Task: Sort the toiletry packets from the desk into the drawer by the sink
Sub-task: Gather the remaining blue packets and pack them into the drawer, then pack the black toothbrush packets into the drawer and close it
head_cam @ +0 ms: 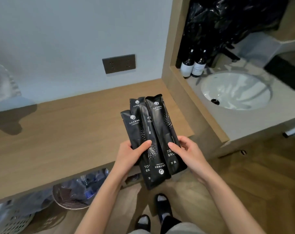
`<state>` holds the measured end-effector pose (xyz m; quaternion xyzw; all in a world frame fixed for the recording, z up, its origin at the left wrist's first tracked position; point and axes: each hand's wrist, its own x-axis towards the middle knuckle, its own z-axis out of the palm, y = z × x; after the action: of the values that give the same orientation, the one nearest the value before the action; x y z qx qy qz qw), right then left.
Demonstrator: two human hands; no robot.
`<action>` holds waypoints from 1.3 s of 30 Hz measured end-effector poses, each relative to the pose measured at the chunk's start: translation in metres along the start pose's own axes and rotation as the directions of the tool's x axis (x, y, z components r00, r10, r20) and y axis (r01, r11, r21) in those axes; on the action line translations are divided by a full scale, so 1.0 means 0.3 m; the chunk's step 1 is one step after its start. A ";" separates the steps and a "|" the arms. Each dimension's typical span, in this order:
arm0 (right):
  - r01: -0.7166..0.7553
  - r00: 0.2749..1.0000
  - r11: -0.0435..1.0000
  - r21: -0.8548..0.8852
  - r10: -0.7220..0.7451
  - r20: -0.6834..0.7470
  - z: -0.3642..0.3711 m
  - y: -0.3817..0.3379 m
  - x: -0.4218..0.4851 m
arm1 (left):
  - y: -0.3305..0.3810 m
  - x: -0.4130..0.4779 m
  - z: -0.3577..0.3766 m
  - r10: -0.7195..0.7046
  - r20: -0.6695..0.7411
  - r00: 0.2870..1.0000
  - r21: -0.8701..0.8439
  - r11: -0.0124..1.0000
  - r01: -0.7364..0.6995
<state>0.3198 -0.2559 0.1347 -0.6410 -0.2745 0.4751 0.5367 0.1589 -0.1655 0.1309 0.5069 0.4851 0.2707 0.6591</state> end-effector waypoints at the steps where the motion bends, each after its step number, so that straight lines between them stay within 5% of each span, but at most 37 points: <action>1: 0.001 1.000 1.000 0.007 -0.001 -0.020 -0.034 0.004 -0.029 | 0.002 -0.013 0.038 0.002 0.031 1.000 0.011 1.000 -0.002; 10: 0.073 0.970 0.991 0.110 -0.045 -0.239 -0.479 0.018 -0.223 | 0.017 -0.093 0.534 0.013 0.256 0.967 0.092 0.995 -0.038; 24: 0.123 0.896 0.992 -0.034 -0.126 -0.426 -1.443 -0.044 -0.396 | 0.007 -0.202 1.531 0.012 0.380 0.925 0.153 0.985 -0.075; 39: 0.153 0.890 0.988 -0.017 -0.145 -0.433 -2.148 -0.200 0.024 | 0.131 0.229 2.322 0.116 0.422 0.899 0.099 0.980 -0.173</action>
<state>0.9145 -0.5087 0.1717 -0.7029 -0.1927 0.2805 0.6246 0.8272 -0.3764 0.1529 0.6302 0.3126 0.1722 0.6895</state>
